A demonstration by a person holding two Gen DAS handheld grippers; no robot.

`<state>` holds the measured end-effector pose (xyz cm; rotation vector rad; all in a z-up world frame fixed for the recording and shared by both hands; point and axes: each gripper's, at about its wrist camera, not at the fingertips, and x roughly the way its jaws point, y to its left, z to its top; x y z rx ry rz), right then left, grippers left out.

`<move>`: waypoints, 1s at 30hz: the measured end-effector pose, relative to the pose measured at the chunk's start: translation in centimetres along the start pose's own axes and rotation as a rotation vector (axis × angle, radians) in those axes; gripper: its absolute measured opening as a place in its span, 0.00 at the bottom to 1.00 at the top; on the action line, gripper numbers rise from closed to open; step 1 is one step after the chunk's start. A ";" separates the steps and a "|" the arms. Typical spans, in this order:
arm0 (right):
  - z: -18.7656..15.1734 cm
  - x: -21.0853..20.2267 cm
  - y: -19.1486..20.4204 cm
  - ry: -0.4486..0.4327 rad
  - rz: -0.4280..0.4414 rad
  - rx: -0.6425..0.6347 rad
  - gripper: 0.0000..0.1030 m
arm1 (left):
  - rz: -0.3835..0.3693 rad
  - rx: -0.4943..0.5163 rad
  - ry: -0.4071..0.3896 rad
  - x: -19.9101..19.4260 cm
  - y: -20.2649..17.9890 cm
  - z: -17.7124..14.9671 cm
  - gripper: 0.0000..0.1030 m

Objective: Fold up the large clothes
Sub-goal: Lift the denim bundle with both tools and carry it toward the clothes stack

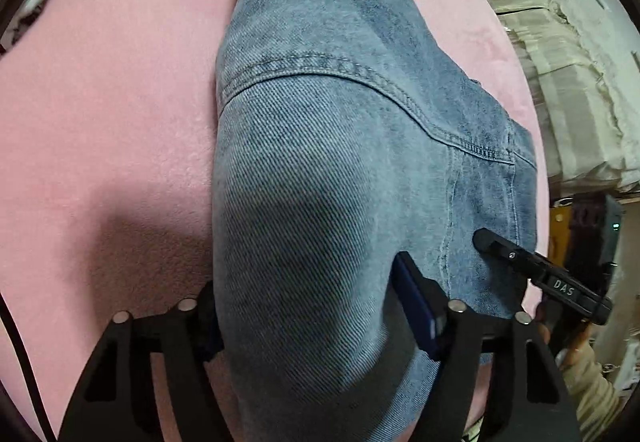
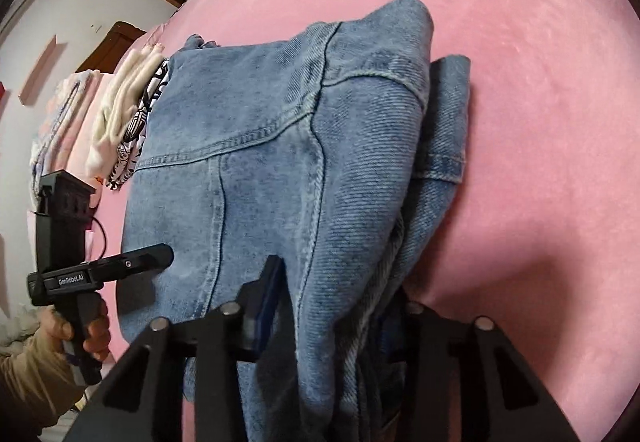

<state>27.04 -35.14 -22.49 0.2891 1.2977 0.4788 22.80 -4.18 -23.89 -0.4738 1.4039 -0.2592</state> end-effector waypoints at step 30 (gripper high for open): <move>-3.7 -6.3 23.2 -0.114 -0.009 -0.174 0.16 | 0.128 0.107 -0.150 -23.0 4.0 -4.8 0.43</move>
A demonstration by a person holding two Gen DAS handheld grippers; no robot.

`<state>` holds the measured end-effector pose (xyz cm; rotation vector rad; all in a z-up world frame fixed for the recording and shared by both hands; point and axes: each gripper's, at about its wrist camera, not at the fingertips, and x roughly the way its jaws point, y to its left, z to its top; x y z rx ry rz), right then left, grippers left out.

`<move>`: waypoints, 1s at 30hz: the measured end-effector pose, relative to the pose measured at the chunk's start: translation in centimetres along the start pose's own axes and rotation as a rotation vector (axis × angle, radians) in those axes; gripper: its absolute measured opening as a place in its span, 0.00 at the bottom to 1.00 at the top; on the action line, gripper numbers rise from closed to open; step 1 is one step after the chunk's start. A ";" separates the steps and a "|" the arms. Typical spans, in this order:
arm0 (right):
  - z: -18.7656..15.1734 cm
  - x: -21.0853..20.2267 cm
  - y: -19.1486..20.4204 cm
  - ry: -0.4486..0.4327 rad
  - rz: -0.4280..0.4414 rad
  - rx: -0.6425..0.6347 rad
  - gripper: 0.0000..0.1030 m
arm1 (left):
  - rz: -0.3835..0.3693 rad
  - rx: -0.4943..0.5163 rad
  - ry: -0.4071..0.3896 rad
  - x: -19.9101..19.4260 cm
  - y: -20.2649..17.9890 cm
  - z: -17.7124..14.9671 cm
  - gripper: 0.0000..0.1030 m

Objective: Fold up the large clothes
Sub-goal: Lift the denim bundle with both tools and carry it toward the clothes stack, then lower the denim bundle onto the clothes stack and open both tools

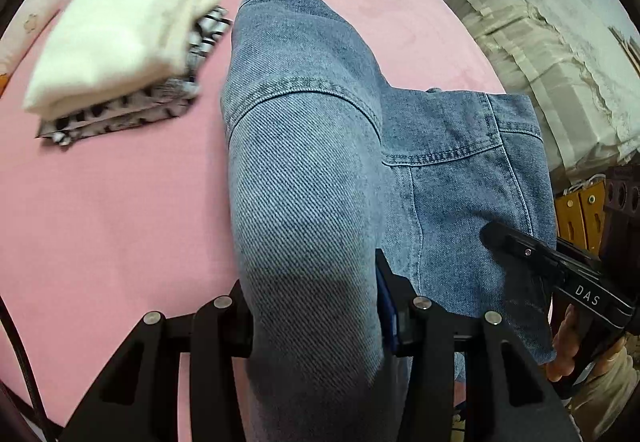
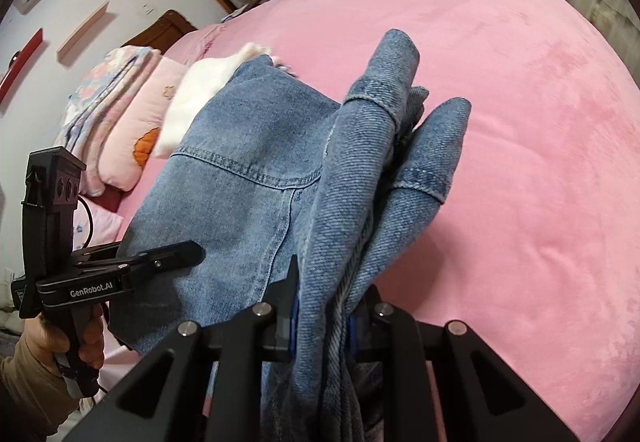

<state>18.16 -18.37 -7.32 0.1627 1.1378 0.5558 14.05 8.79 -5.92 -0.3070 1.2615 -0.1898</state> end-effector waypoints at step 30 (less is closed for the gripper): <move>28.0 20.1 21.6 -0.131 0.112 -0.120 0.16 | 0.037 -0.035 -0.238 -7.0 32.2 27.3 0.44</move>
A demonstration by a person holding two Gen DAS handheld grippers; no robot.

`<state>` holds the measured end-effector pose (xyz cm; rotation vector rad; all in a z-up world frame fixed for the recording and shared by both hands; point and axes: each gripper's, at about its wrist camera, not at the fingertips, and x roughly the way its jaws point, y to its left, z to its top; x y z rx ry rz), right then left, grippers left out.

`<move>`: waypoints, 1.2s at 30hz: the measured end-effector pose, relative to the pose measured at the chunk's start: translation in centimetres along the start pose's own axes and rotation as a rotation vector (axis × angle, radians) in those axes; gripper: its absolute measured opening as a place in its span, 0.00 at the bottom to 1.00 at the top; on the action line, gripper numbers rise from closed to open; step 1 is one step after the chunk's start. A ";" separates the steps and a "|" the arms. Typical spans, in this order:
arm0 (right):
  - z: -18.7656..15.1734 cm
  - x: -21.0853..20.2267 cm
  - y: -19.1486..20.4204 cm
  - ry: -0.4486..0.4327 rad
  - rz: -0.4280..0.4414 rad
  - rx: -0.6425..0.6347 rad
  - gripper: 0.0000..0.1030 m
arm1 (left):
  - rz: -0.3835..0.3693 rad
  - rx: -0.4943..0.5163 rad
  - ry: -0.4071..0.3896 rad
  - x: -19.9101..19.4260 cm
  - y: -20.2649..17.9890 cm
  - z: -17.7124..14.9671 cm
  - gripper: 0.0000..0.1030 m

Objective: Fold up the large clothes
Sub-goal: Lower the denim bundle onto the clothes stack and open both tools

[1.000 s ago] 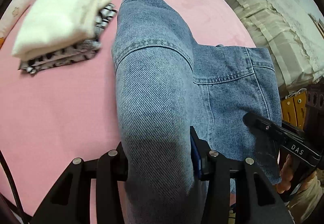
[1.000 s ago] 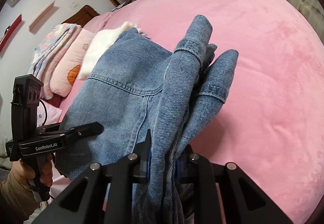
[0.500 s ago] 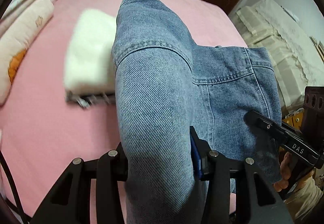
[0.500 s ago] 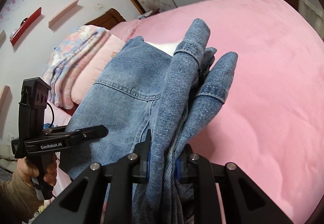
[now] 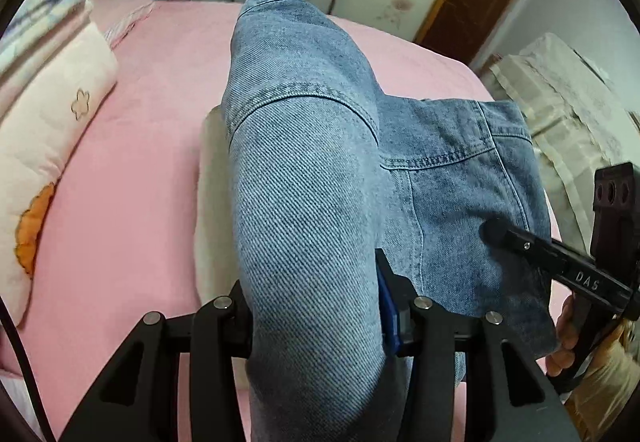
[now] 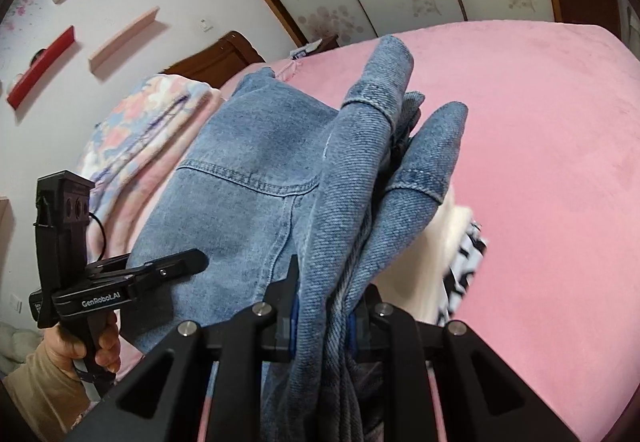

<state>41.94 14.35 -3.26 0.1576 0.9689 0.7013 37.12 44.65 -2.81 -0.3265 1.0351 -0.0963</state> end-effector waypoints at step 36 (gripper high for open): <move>-9.9 2.8 0.8 0.080 -0.320 -0.138 0.00 | 0.271 0.101 -0.038 2.1 -1.0 -8.1 0.13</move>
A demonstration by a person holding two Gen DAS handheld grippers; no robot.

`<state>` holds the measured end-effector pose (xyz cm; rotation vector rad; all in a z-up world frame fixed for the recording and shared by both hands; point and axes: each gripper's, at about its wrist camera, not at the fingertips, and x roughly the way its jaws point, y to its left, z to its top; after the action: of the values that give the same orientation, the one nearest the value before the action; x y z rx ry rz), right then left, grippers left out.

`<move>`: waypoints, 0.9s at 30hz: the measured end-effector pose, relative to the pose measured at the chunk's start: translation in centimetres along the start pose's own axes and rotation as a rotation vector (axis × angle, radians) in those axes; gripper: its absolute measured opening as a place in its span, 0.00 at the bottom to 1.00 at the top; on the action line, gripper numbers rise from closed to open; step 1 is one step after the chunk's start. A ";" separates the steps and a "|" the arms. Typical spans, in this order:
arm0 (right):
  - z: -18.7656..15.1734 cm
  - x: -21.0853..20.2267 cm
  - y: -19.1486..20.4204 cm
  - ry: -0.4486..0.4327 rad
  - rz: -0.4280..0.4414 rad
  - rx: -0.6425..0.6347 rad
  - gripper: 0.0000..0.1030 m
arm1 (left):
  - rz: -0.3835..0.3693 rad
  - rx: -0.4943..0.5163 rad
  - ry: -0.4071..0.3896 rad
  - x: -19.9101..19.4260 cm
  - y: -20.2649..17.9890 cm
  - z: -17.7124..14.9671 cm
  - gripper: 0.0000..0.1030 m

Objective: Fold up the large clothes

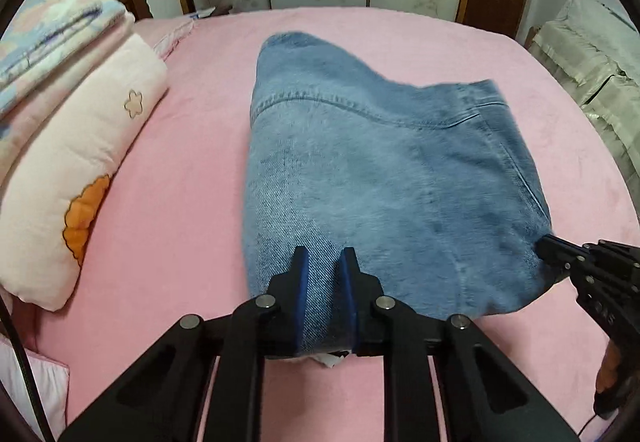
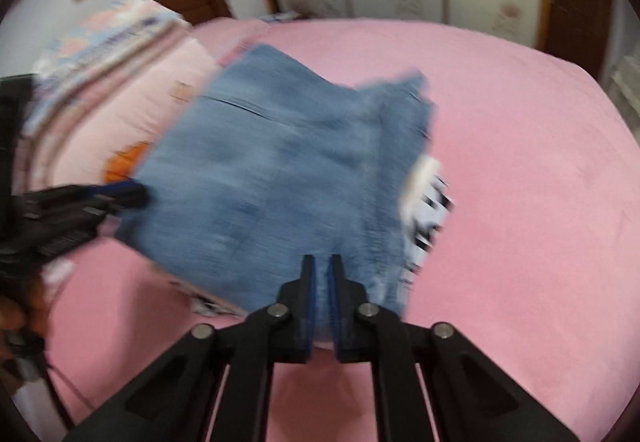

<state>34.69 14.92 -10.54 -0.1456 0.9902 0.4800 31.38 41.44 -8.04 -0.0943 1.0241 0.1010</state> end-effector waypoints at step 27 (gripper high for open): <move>-5.5 -16.9 -3.2 0.019 0.048 0.069 0.04 | -0.036 -0.165 0.074 -14.2 -5.7 -5.5 0.54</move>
<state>24.27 4.78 0.18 -0.0654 1.0293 0.4883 20.13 34.50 1.48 -0.2680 1.0866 0.1503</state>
